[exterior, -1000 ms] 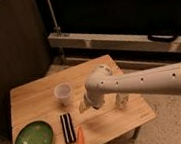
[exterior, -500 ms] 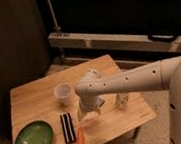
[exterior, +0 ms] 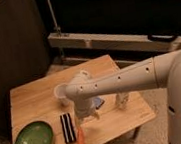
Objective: Place the pepper on the white sponge
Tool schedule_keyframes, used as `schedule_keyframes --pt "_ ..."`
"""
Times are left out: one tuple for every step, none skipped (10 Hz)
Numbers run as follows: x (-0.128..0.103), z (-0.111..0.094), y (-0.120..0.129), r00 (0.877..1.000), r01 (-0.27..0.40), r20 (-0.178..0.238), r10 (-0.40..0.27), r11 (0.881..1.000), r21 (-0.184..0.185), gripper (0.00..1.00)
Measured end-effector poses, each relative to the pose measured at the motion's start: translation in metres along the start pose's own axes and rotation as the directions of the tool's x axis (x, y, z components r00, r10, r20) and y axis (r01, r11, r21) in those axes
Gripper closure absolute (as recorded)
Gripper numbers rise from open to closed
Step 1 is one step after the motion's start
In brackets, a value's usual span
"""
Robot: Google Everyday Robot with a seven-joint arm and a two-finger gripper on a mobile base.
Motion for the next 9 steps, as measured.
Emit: schedule_keyframes --pt "0.0 0.009 -0.004 1.0 0.015 0.021 -0.015 0.999 0.034 0.34" --pt "0.001 0.019 -0.007 0.999 0.022 0.036 -0.024 0.998 0.057 0.34" --pt "0.002 0.036 -0.014 0.998 0.029 0.052 -0.033 0.996 0.085 0.34" --pt "0.001 0.044 -0.019 0.997 0.036 0.063 -0.042 0.995 0.095 0.34" --pt "0.0 0.052 -0.025 0.996 0.038 0.071 -0.046 0.993 0.107 0.34" --pt "-0.003 0.057 -0.028 0.996 0.035 0.083 -0.044 0.993 0.108 0.34" --pt "-0.006 0.061 -0.032 0.996 0.031 0.086 -0.041 0.994 0.108 0.34" --pt "-0.007 0.062 -0.036 0.996 0.03 0.083 -0.038 0.995 0.098 0.34" --pt "-0.008 0.063 -0.036 0.997 0.023 0.076 -0.03 0.996 0.088 0.34"
